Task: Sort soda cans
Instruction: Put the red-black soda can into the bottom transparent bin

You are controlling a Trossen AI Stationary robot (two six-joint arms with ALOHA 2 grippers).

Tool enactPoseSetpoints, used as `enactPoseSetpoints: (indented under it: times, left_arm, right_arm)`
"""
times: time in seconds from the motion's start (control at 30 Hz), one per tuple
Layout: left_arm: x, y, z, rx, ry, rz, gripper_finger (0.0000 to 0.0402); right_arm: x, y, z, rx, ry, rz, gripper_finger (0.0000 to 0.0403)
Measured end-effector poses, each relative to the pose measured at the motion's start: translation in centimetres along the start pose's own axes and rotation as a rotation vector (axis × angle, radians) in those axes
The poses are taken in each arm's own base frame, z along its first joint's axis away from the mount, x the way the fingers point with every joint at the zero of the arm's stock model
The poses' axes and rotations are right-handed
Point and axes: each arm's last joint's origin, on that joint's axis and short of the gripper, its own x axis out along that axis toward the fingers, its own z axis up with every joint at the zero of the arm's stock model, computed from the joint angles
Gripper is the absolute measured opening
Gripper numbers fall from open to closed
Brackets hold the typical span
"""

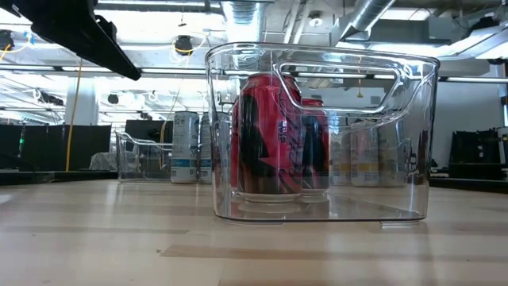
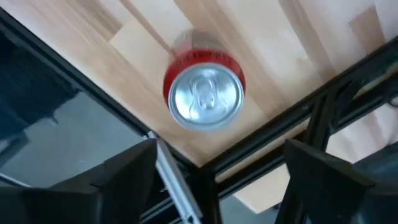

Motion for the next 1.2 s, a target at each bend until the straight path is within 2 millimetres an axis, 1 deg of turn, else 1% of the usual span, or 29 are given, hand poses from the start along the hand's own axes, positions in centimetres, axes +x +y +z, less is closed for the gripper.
enactPoseSetpoints:
  times: [0.07, 0.1, 0.23, 0.37, 0.5, 0.8, 0.93, 1.1, 1.2]
  left_arm:
    - [0.0, 0.0, -0.1, -0.012, 0.010, 0.006, 0.0267]
    - [0.1, -0.1, -0.3, -0.017, 0.016, 0.010, 0.0267]
    - [0.9, -0.4, -1.8, -0.008, 0.044, 0.016, 0.0267]
    - [1.9, -0.5, -3.6, -0.014, 0.080, 0.034, 0.0267]
    - [2.4, -0.4, -4.4, -0.049, 0.027, 0.064, 0.0267]
    - [2.4, -0.5, -4.5, -0.051, 0.025, 0.052, 0.0267]
    - [2.3, -0.6, -4.5, -0.047, 0.023, 0.044, 0.0267]
    - [2.3, -0.6, -4.6, -0.047, 0.023, 0.044, 0.0267]
    - [2.3, -0.6, -4.6, -0.047, 0.023, 0.044, 0.0267]
  right_arm:
    - [0.5, 0.5, 0.5, -0.039, 0.004, -0.016, 0.0389]
    - [0.7, 0.7, 0.7, -0.049, 0.003, -0.014, 0.0394]
    - [0.8, 1.1, 1.1, -0.080, -0.012, 0.010, 0.0386]
    - [0.8, 0.9, 1.0, -0.086, -0.042, -0.007, 0.0385]
    - [1.0, 1.1, 0.8, -0.099, -0.076, -0.017, 0.0397]
    - [2.2, 1.7, 1.1, -0.135, -0.075, -0.043, 0.0400]
    - [3.3, 1.5, 0.8, -0.150, -0.055, -0.063, 0.0400]
    - [4.1, 1.4, 0.6, -0.148, -0.047, -0.079, 0.0400]
    - [4.9, 1.4, 0.7, -0.147, -0.045, -0.088, 0.0400]
